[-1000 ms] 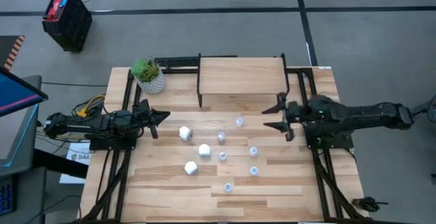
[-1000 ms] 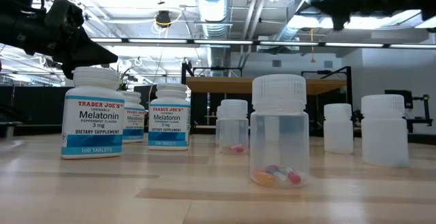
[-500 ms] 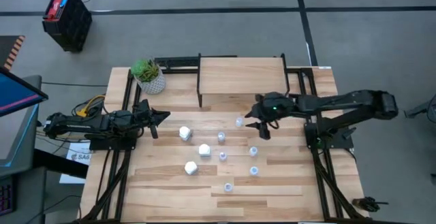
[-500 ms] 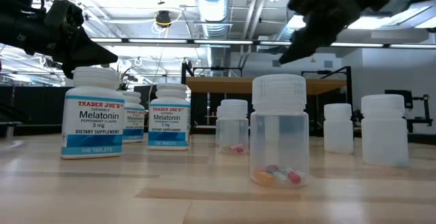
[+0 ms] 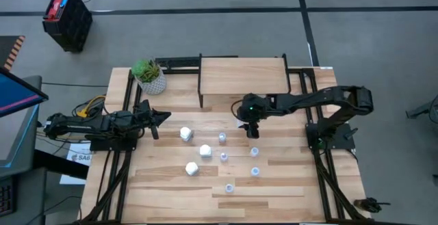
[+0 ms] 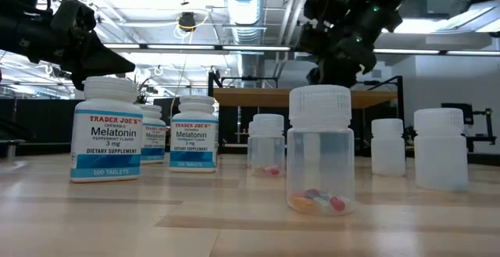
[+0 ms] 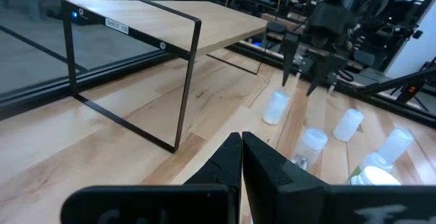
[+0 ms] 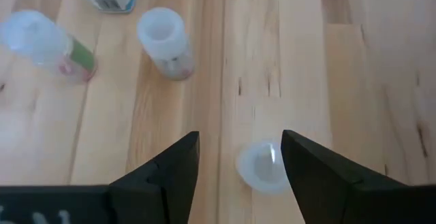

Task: Pick and place medicine bottles onto shelf by color
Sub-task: Put the top small white pill bottle on the shelf

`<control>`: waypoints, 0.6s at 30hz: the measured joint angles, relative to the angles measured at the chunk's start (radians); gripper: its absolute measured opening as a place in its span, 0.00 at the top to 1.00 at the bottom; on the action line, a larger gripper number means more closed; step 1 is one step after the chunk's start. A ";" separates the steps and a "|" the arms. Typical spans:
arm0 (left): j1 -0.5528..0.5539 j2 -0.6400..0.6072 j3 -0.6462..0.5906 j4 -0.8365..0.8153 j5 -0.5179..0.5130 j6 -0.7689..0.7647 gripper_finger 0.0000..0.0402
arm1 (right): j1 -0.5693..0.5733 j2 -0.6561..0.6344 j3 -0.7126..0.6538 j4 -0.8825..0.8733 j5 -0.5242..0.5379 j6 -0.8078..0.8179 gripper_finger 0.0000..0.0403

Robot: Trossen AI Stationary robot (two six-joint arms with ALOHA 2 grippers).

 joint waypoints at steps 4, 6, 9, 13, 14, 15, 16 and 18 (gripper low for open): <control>0.000 0.001 0.000 0.000 0.000 0.007 1.00 | -0.005 0.041 0.046 -0.040 0.000 -0.022 0.42; 0.000 0.002 0.000 0.000 0.000 0.007 1.00 | -0.005 0.049 0.064 -0.061 0.001 -0.026 0.42; 0.000 0.009 0.000 0.000 0.000 0.008 1.00 | -0.005 0.061 0.090 -0.080 0.020 -0.031 0.42; 0.000 0.021 0.000 0.000 0.000 0.007 1.00 | -0.005 0.062 0.092 -0.140 0.067 -0.075 0.42; 0.000 0.025 0.000 0.001 -0.001 0.007 1.00 | -0.005 0.062 0.092 -0.151 0.078 -0.075 0.42; 0.000 0.028 0.000 0.000 0.000 0.007 1.00 | -0.005 0.062 0.092 -0.155 0.084 -0.074 0.42; 0.000 0.029 0.000 0.000 0.000 0.007 1.00 | -0.005 0.062 0.092 -0.153 0.085 -0.071 0.42; 0.000 0.028 0.000 0.001 -0.001 0.007 1.00 | -0.005 0.062 0.092 -0.140 0.086 -0.070 0.42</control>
